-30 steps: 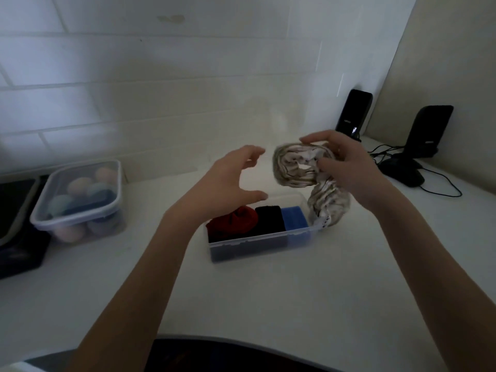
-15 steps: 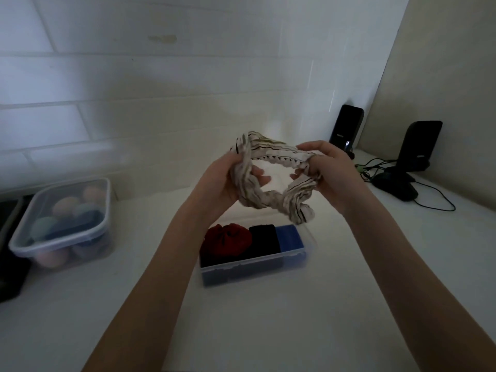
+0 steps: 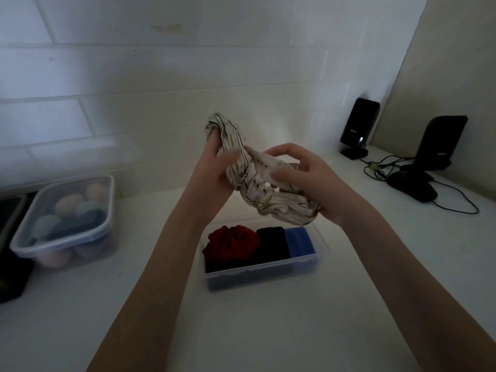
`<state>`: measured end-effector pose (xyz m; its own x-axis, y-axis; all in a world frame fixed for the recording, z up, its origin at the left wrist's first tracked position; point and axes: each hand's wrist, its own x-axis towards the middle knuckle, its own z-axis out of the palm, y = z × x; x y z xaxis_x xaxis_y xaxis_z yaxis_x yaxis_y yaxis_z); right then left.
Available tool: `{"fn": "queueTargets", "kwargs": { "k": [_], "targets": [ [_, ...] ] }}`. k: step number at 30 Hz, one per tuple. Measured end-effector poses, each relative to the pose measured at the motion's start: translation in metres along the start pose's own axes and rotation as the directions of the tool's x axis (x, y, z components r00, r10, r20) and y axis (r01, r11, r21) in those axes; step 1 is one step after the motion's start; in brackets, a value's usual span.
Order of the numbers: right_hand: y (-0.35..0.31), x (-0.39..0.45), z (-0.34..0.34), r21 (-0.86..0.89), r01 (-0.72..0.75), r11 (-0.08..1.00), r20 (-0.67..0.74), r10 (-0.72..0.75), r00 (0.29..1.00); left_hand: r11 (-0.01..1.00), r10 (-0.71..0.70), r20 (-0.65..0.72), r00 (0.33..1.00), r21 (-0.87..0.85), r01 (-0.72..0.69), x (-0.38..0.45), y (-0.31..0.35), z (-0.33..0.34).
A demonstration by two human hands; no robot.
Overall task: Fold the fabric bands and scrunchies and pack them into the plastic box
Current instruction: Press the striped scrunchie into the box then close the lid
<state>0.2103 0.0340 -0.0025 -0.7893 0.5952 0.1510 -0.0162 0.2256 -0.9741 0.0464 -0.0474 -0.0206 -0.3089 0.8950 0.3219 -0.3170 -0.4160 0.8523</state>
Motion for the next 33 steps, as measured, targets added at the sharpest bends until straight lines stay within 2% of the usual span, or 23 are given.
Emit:
{"fn": "queueTargets", "kwargs": {
  "k": [2, 4, 9, 16, 20, 24, 28, 33],
  "targets": [
    [-0.003, -0.002, 0.002, -0.060, 0.051, 0.997, 0.048, -0.049, 0.998, 0.951, 0.037, -0.042, 0.998, 0.308, -0.022, -0.004, -0.007, 0.001],
    [-0.007, -0.004, 0.003, -0.066, 0.088, 0.994, 0.105, -0.081, 0.991, 0.890, 0.023, -0.044, 0.999, 0.455, 0.000, -0.007, -0.013, 0.001],
    [-0.011, -0.008, 0.002, -0.022, 0.103, 0.994, 0.212, -0.096, 0.973, 0.895, -0.030, 0.045, 0.999, 0.447, 0.007, -0.007, -0.011, -0.005],
    [-0.009, -0.006, 0.001, 0.092, 0.129, 0.987, 0.280, -0.150, 0.948, 0.775, -0.110, 0.105, 0.988, 0.632, 0.019, -0.013, -0.008, -0.004],
    [-0.007, -0.005, -0.001, 0.092, 0.146, 0.985, 0.199, -0.162, 0.966, 0.737, -0.108, 0.051, 0.993, 0.675, 0.046, -0.014, -0.005, -0.007],
    [-0.006, -0.003, -0.006, -0.010, 0.182, 0.983, 0.047, -0.181, 0.982, 0.697, -0.079, -0.004, 0.997, 0.714, 0.058, -0.014, -0.004, -0.004],
    [-0.002, 0.000, -0.007, -0.023, 0.179, 0.984, -0.077, -0.180, 0.981, 0.773, -0.065, 0.024, 0.998, 0.633, 0.035, -0.015, -0.003, 0.002],
    [0.001, 0.002, -0.005, -0.008, 0.153, 0.988, -0.206, -0.152, 0.967, 0.886, -0.081, 0.175, 0.981, 0.464, -0.009, -0.015, -0.005, 0.003]
  ]
}}
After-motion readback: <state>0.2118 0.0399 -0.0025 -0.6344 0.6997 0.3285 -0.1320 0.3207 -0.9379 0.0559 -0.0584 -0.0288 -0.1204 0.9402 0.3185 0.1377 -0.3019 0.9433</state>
